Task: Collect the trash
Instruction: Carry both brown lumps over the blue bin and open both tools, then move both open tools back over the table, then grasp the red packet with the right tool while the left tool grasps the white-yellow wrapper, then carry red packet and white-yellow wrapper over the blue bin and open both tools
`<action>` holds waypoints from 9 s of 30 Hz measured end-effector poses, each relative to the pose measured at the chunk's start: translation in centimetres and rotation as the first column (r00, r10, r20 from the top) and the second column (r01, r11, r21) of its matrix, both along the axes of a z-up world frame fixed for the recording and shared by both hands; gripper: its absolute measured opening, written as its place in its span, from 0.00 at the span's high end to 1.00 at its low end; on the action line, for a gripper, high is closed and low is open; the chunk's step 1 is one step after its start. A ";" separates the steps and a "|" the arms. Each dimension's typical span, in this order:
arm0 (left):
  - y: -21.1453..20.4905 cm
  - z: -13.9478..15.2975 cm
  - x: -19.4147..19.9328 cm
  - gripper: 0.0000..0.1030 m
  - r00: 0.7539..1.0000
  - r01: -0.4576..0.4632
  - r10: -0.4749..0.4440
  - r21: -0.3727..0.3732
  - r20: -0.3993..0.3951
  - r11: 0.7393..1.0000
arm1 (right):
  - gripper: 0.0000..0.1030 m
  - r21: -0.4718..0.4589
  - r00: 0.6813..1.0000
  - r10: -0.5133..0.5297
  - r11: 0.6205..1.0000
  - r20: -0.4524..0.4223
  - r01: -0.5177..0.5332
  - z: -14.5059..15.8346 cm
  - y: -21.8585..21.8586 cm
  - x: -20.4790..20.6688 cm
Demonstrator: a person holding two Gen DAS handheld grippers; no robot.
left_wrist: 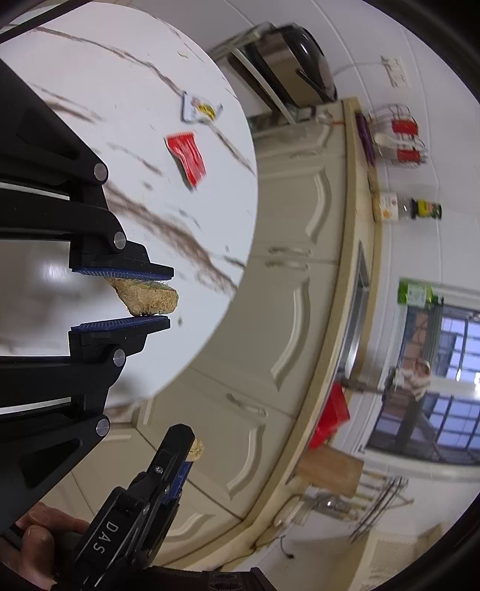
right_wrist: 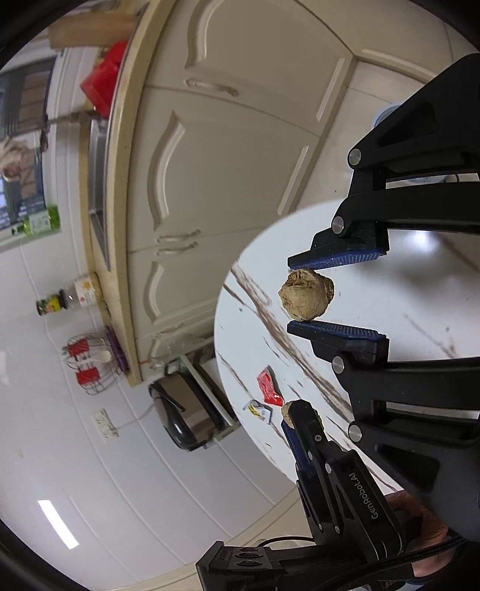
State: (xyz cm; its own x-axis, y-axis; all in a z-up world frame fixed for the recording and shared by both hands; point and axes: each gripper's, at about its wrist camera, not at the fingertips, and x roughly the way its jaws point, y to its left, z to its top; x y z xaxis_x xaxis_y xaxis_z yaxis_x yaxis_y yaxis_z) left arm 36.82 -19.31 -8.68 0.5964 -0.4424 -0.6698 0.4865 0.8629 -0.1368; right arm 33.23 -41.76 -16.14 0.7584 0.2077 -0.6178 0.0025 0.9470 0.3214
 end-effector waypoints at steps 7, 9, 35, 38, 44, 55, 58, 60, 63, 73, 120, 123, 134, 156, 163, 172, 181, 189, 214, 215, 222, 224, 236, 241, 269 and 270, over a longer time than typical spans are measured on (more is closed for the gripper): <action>-6.8 1.2 -2.6 0.85 0.991 0.129 -0.129 -0.010 0.020 0.992 | 0.75 0.022 0.991 -0.132 0.991 0.025 0.132 0.8 -7.1 -4.5; -9.1 1.1 -3.1 0.85 0.986 0.165 -0.165 -0.008 0.021 0.986 | 0.75 0.021 0.985 -0.172 0.985 0.021 0.172 0.6 -9.1 -5.6; -33.2 -12.5 5.8 0.86 0.897 0.404 -0.348 0.185 -0.273 0.896 | 0.75 0.113 0.853 -0.380 0.889 -0.357 0.444 -18.4 -26.2 -9.1; -34.7 -13.8 7.0 0.85 0.891 0.411 -0.344 0.200 -0.297 0.890 | 0.75 0.128 0.840 -0.369 0.884 -0.398 0.449 -20.7 -26.8 -8.9; -37.5 -16.2 8.8 0.84 0.889 0.404 -0.321 0.228 -0.327 0.886 | 0.73 0.144 0.830 -0.363 0.878 -0.424 0.457 -22.5 -27.1 -8.1; -35.8 -14.3 8.1 0.16 0.948 0.278 -0.221 0.250 -0.230 0.928 | 0.00 0.113 0.778 -0.436 0.837 -0.452 0.535 -22.9 -28.0 -8.8; -35.3 -13.6 7.7 0.15 0.958 0.253 -0.202 0.265 -0.204 0.931 | 0.00 0.099 0.766 -0.455 0.829 -0.454 0.551 -22.3 -27.9 -9.3; -34.3 -12.8 7.0 0.14 0.965 0.232 -0.187 0.267 -0.183 0.936 | 0.00 0.097 0.764 -0.467 0.823 -0.445 0.560 -21.4 -27.8 -9.6; -32.5 -11.3 6.1 0.14 0.971 0.207 -0.173 0.223 -0.163 0.953 | 0.00 0.097 0.769 -0.481 0.819 -0.421 0.565 -19.7 -27.3 -9.8; -22.8 -4.5 3.2 0.08 0.991 0.116 -0.108 0.106 -0.080 0.988 | 0.00 0.094 0.821 -0.489 0.840 -0.294 0.534 -11.7 -23.4 -9.6; 20.2 4.2 -8.2 0.01 0.893 -0.439 0.437 -0.003 0.111 0.899 | 0.00 -0.206 0.989 0.145 0.969 0.024 -0.137 5.5 17.6 3.8; 20.9 3.5 -6.4 0.01 0.888 -0.453 0.451 0.001 0.096 0.892 | 0.00 -0.226 0.987 0.160 0.962 0.003 -0.155 4.3 18.6 5.4; 20.9 -0.1 2.9 0.01 0.893 -0.451 0.450 0.044 0.021 0.891 | 0.00 -0.286 0.970 0.161 0.935 -0.180 -0.208 -3.8 21.0 13.8; 16.6 -5.4 16.0 0.01 0.914 -0.401 0.405 0.092 -0.025 0.912 | 0.66 -0.288 0.940 0.257 0.904 -0.223 -0.316 -8.2 22.4 18.8; 14.7 -6.9 17.8 0.01 0.933 -0.352 0.358 0.105 -0.047 0.930 | 0.79 -0.180 0.939 0.270 0.934 -0.213 -0.309 -8.0 19.6 17.5; 10.6 -10.1 22.4 0.16 0.944 -0.307 0.324 0.191 -0.063 0.932 | 0.79 -0.119 0.945 0.250 0.953 -0.212 -0.278 -8.1 16.4 17.0; 10.2 -10.9 23.6 0.61 0.962 -0.235 0.248 0.118 -0.110 0.965 | 0.79 -0.064 0.948 0.249 0.962 -0.196 -0.266 -7.8 15.3 16.6; 11.1 -10.1 22.2 0.76 0.972 -0.193 0.197 0.042 -0.127 0.980 | 0.79 -0.024 0.957 0.225 0.972 -0.182 -0.233 -6.9 13.5 14.8; 4.3 -0.5 4.3 0.79 0.999 -0.011 0.012 -0.024 0.035 1.000 | 0.79 -0.038 0.998 0.048 0.998 -0.033 -0.049 0.5 3.2 3.4; 3.4 -0.2 3.4 0.79 0.999 0.007 -0.006 -0.022 0.042 1.000 | 0.79 -0.041 0.999 0.032 0.999 -0.023 -0.033 0.9 2.4 2.7; -3.4 0.3 -1.0 0.79 0.987 0.155 -0.154 -0.013 0.045 0.988 | 0.79 -0.037 0.995 -0.095 0.995 0.007 0.095 2.1 -4.5 -2.3; -5.6 0.0 -1.6 0.79 0.979 0.201 -0.200 -0.013 0.028 0.980 | 0.79 -0.030 0.989 -0.145 0.989 0.000 0.145 1.8 -7.1 -4.0; -17.1 -3.4 -0.9 0.78 0.925 0.374 -0.369 0.044 -0.097 0.926 | 0.79 0.010 0.922 -0.361 0.931 -0.138 0.366 -5.1 -19.8 -9.8; -22.3 -5.9 0.9 0.78 0.902 0.418 -0.400 0.098 -0.165 0.903 | 0.79 0.050 0.899 -0.379 0.916 -0.221 0.399 -9.8 -23.0 -9.8; -28.8 -9.9 2.5 0.19 0.943 0.322 -0.282 0.263 -0.178 0.909 | 0.00 0.114 0.799 -0.443 0.843 -0.407 0.526 -19.9 -27.6 -8.8; -28.4 -9.5 2.1 0.18 0.948 0.309 -0.272 0.270 -0.165 0.912 | 0.00 0.106 0.796 -0.448 0.843 -0.407 0.528 -19.6 -27.4 -8.9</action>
State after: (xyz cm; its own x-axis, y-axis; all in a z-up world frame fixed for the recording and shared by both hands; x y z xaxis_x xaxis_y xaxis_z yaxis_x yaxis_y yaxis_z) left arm 38.92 -47.74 -18.20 0.3775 -0.3602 -0.8531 0.7171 0.6966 0.0233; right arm 24.29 -69.19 -35.75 0.5305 0.0201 -0.8474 0.5972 0.7007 0.3904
